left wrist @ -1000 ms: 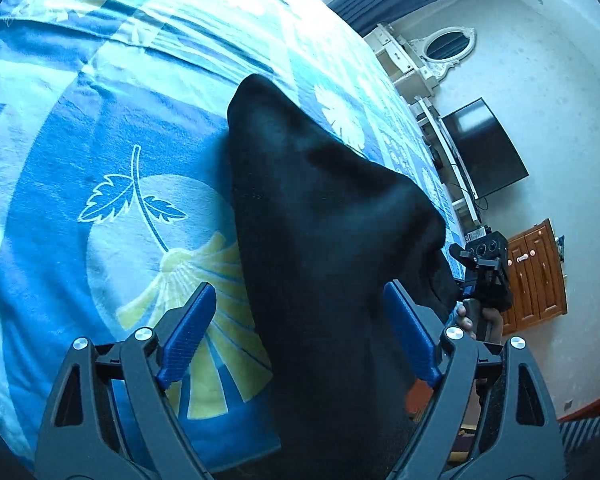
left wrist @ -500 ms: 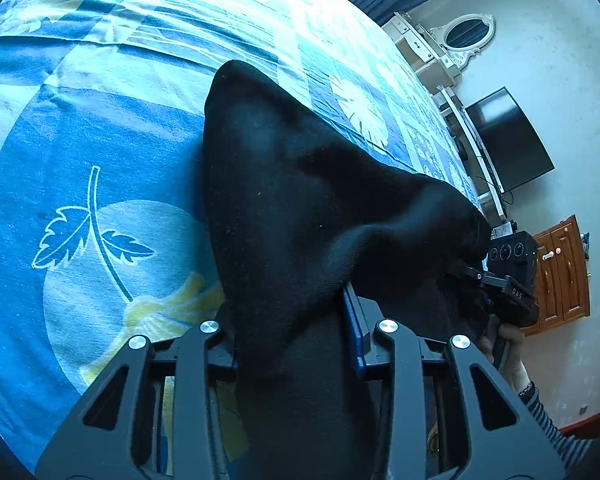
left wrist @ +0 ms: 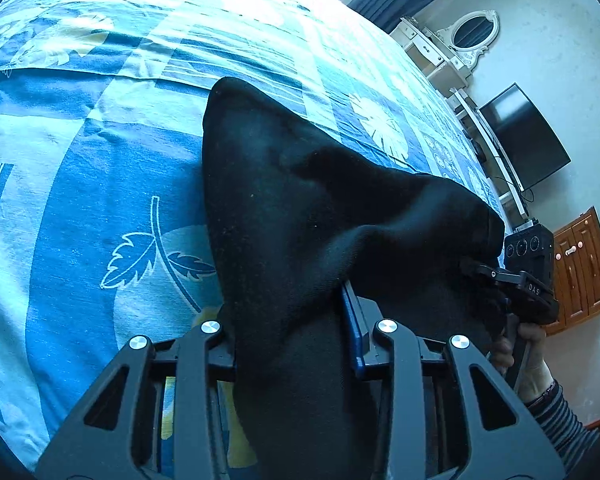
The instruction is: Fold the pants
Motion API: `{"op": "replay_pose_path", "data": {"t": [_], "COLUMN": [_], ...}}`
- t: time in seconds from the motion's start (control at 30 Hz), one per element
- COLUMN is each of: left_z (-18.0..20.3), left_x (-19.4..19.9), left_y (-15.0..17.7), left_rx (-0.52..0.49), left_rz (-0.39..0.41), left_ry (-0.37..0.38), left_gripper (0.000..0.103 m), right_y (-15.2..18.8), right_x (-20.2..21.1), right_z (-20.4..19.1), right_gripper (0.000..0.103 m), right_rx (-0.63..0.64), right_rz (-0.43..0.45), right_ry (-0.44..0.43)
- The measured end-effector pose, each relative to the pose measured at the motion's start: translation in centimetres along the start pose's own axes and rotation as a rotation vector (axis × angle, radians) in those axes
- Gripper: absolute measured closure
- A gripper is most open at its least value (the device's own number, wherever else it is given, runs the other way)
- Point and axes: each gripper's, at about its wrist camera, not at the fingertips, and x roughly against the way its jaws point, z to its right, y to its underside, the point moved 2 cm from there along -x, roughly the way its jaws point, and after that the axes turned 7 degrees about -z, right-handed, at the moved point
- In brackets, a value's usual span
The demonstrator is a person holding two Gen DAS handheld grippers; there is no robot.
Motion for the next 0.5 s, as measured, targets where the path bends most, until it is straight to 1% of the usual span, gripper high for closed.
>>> {"op": "replay_pose_path", "data": {"t": [0.37, 0.5], "left_z": [-0.59, -0.75], "left_x": [0.68, 0.63], "left_y": [0.79, 0.98], "left_rx": [-0.019, -0.019], "left_rz": [0.028, 0.037], "left_ry": [-0.006, 0.009], "left_gripper": [0.066, 0.066], "right_y": [0.12, -0.01], "right_x": [0.25, 0.20], "right_z": [0.72, 0.58], "right_gripper": [0.049, 0.049], "right_rx": [-0.005, -0.006], "right_rz": [0.003, 0.005], "right_ry": [-0.016, -0.016]}}
